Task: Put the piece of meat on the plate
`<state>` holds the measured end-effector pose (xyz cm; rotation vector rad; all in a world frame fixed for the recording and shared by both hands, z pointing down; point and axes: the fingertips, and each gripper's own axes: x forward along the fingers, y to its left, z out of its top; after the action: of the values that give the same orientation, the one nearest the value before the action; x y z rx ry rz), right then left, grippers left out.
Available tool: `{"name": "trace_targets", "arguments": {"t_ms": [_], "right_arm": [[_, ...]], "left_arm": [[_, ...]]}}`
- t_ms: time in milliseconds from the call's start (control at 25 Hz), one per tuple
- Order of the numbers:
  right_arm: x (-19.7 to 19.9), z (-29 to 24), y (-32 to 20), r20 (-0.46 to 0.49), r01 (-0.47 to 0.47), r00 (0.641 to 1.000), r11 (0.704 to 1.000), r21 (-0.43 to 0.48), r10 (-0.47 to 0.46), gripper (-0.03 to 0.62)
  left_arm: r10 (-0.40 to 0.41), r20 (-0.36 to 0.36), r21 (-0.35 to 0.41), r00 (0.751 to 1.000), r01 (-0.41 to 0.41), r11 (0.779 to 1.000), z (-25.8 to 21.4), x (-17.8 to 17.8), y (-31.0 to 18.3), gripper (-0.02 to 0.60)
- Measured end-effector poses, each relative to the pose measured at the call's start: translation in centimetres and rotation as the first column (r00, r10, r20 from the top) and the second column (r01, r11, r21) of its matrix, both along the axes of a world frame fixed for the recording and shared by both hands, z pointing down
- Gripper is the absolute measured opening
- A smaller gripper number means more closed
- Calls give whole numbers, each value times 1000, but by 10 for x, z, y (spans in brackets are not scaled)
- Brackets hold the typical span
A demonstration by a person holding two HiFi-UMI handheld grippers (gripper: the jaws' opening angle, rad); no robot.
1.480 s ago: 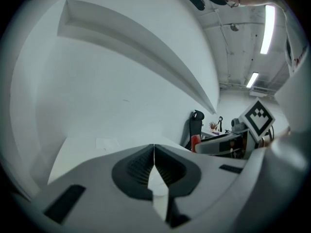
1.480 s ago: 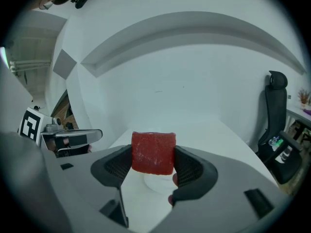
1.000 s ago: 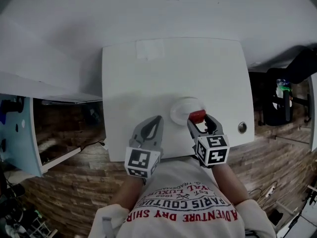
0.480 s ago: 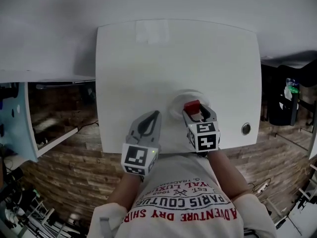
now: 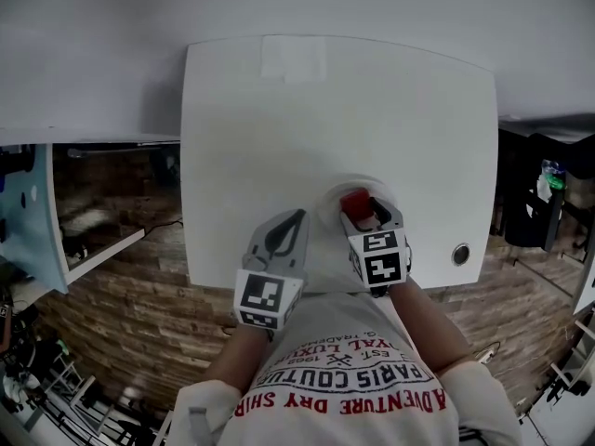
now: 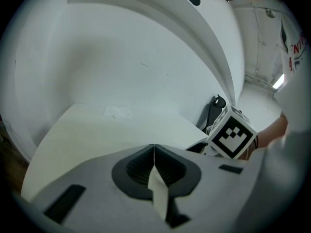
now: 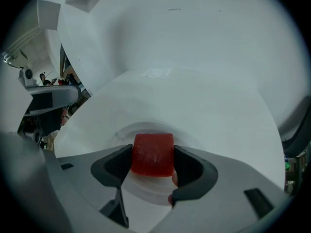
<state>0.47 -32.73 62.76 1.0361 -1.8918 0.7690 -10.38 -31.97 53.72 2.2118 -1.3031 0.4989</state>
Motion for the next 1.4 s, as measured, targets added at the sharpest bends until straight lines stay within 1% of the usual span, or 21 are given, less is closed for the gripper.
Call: {"name": "trace_targets", "arguments": {"t_ms": [240, 400, 520, 680, 720, 760, 800, 840, 920, 1080, 1160, 1240, 1320, 1400], "right_arm": [[-2, 4, 0, 9, 7, 1000, 1000, -10, -7, 276], [-3, 2, -2, 48, -26, 998, 1000, -15, 27, 278], [-2, -14, -6, 97, -70, 993, 997, 20, 67, 278], [5, -45, -12, 100, -97, 991, 989, 116, 86, 273], [7, -54, -12, 112, -108, 989, 985, 135, 93, 236], [8, -63, -13, 128, -124, 986, 981, 151, 105, 166], [10, -72, -13, 147, -140, 982, 976, 165, 116, 120], [11, -79, -13, 165, -154, 978, 972, 177, 125, 93], [11, -94, -12, 203, -173, 970, 965, 197, 132, 57], [3, -124, -3, 287, -192, 950, 954, 232, 122, 27], [1, -141, 1, 304, -191, 947, 940, 281, 102, 14], [1, -160, 3, 307, -181, 949, 919, 350, 70, 12], [1, -179, 2, 308, -170, 951, 889, 426, 34, 12], [2, -200, 0, 309, -164, 951, 850, 500, 1, 12]], "left_arm": [[-6, 3, -12, 1000, 6, 1000, 6, -3, -7, 8], [9, -2, 1, 1000, -9, 1000, 0, 0, -13, 8], [23, -10, 14, 1000, -23, 1000, -8, 3, -15, 8], [46, -15, 60, 999, -45, 997, -26, 8, -18, 8], [51, -16, 72, 999, -50, 996, -32, 9, -19, 8], [57, -16, 84, 998, -55, 995, -36, 10, -19, 8], [64, -16, 94, 998, -62, 994, -40, 12, -18, 8], [72, -16, 103, 997, -70, 992, -43, 14, -18, 8], [89, -21, 119, 996, -86, 989, -49, 17, -15, 8], [111, -30, 155, 993, -105, 982, -68, 23, -7, 8], [118, -29, 180, 993, -111, 977, -78, 26, -3, 8], [121, -27, 211, 992, -112, 971, -91, 28, 0, 8], [119, -19, 252, 993, -110, 961, -106, 29, -1, 8], [115, -5, 297, 993, -108, 949, -120, 27, -4, 8]]}}
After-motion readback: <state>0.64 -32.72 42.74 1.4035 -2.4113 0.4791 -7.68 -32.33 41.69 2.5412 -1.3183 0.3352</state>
